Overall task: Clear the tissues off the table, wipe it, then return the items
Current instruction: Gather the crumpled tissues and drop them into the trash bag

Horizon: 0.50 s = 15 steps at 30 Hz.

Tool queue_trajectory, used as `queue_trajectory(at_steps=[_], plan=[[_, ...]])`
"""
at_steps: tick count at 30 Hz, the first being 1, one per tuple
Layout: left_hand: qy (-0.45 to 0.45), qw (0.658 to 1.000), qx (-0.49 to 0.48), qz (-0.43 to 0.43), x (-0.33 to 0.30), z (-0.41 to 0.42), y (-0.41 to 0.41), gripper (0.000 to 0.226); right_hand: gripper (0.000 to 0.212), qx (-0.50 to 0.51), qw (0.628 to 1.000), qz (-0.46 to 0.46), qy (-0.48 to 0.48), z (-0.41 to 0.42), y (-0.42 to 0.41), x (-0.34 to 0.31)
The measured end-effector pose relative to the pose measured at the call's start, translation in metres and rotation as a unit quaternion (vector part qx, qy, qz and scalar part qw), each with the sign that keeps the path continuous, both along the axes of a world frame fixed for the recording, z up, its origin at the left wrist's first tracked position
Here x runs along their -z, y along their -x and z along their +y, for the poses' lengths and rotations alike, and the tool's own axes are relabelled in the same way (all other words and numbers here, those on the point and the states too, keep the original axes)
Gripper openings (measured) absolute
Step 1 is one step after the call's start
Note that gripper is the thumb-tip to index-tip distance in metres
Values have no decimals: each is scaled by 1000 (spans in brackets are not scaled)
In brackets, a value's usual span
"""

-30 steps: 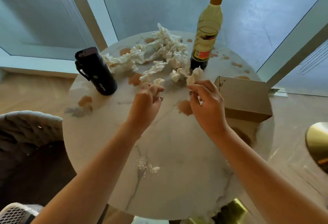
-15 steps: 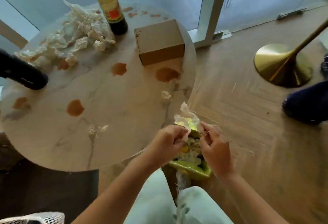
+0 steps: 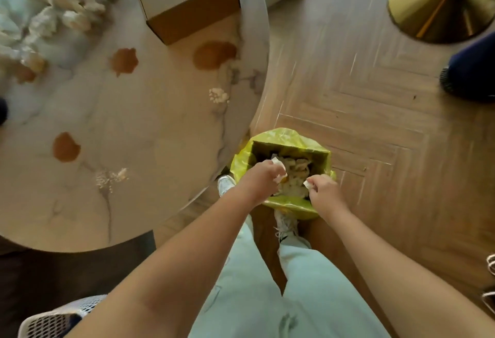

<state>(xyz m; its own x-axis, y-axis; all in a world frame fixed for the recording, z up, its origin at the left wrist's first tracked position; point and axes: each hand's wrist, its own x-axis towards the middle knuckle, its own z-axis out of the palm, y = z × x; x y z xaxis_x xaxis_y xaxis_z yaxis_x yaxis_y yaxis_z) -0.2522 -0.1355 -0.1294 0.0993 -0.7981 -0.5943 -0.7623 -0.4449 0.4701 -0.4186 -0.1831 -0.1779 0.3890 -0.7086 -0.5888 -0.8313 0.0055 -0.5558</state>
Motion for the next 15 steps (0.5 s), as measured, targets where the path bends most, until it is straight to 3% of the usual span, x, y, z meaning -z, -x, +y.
queue_trajectory(at_steps=[7,11,15], plan=[[19,1000,10,-8,16,17,-4,48,40,-55,994,74,-64,-9,-10,-1],[117,993,-30,14,-12,18,-8,43,41,-18,999,15,-40,-13,-13,-23],[244,967,-66,18,-54,22,-18,36,33,-5,997,-69,46,-21,-34,-62]])
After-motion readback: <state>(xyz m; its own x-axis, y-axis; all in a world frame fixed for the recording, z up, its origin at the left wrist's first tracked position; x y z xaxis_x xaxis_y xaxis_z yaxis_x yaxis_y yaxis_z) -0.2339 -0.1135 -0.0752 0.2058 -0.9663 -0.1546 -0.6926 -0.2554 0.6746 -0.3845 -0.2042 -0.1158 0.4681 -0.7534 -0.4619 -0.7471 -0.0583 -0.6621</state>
